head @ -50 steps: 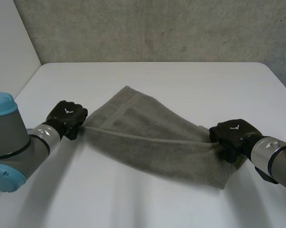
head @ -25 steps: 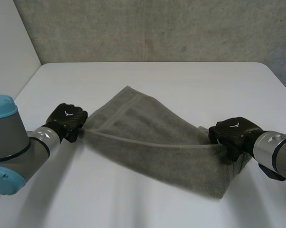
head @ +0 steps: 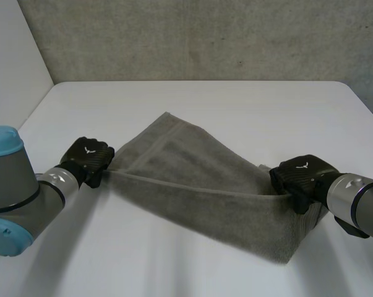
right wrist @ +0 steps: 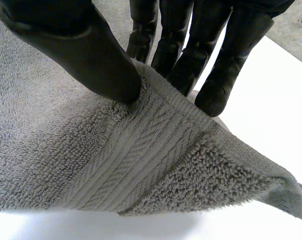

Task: Fold the towel.

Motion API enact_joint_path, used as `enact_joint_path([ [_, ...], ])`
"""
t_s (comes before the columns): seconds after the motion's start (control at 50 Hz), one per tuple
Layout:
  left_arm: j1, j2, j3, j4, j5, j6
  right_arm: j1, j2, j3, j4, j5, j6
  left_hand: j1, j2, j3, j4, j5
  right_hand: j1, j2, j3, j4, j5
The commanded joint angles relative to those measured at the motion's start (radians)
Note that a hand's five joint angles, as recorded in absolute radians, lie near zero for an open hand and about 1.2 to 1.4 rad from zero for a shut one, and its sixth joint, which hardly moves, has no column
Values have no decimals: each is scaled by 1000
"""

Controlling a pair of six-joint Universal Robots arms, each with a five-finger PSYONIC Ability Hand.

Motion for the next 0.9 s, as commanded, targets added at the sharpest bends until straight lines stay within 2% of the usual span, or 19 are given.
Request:
enact_joint_path([
  [0.02, 0, -38, 32, 6, 0, 3, 5, 61, -21, 5, 2, -58, 133, 73, 75, 48, 91, 70, 102, 93, 61, 60],
  [0.2, -2, -108, 199, -8, -2, 3, 8, 137, -191, 31, 5, -103, 133, 73, 75, 48, 91, 70, 102, 93, 61, 60],
  [0.3, -9, -119, 360, -5, -8, 0, 22, 175, -404, 29, -1, -56, 133, 73, 75, 48, 91, 70, 102, 93, 61, 60],
  [0.38, -40, -105, 585, -3, -29, -15, 23, 190, -695, 9, -11, -5, 133, 73, 75, 48, 91, 70, 102, 93, 61, 60],
  [0.4, -58, -93, 664, 0, -53, -35, 22, 187, -789, -14, -12, 10, 133, 73, 75, 48, 91, 70, 102, 93, 61, 60],
  [0.42, -58, -93, 665, 0, -54, -35, 22, 187, -789, -14, -12, 10, 133, 73, 75, 48, 91, 70, 102, 93, 61, 60],
  [0.46, -77, -43, 815, 1, -139, -119, 22, 169, -927, -99, -6, 74, 133, 73, 75, 48, 91, 70, 102, 93, 61, 60],
  [0.48, -77, -42, 816, 1, -140, -120, 22, 169, -928, -100, -6, 75, 133, 73, 75, 48, 91, 70, 102, 93, 61, 60],
  [0.5, -74, -17, 870, 1, -173, -178, 17, 148, -950, -142, -6, 117, 133, 73, 75, 48, 91, 70, 102, 93, 61, 60],
  [0.52, -74, -16, 871, 1, -173, -178, 17, 147, -951, -143, -6, 118, 133, 73, 75, 48, 91, 70, 102, 93, 61, 60],
  [0.56, -63, 23, 927, 0, -192, -291, 8, 102, -925, -210, -11, 180, 133, 73, 75, 48, 91, 70, 102, 93, 61, 60],
  [0.62, -49, 46, 903, -8, -187, -368, 6, 88, -836, -238, -34, 191, 133, 73, 75, 48, 91, 70, 102, 93, 61, 60],
  [0.68, -44, 53, 859, -11, -183, -384, 5, 84, -773, -244, -51, 190, 133, 73, 75, 48, 91, 70, 102, 93, 61, 60],
  [0.72, -40, 60, 703, -14, -128, -382, 6, 81, -644, -249, -77, 159, 133, 73, 75, 48, 91, 70, 102, 93, 61, 60],
  [0.74, -40, 60, 702, -14, -127, -382, 6, 81, -644, -249, -77, 159, 133, 73, 75, 48, 91, 70, 102, 93, 61, 60],
  [0.78, -37, 65, 523, -5, -37, -382, 20, 81, -514, -253, -93, 84, 133, 73, 75, 48, 91, 70, 102, 93, 61, 60],
  [0.8, -37, 65, 523, -5, -37, -382, 20, 81, -513, -253, -94, 84, 133, 73, 75, 48, 91, 70, 102, 93, 61, 60],
  [0.84, -9, 66, 362, 6, 33, -381, 26, 80, -378, -252, -94, -9, 133, 73, 75, 48, 91, 70, 102, 93, 61, 60],
  [0.9, 9, 66, 291, 23, 58, -376, 29, 81, -314, -250, -97, -52, 133, 73, 75, 48, 91, 70, 102, 93, 61, 60],
])
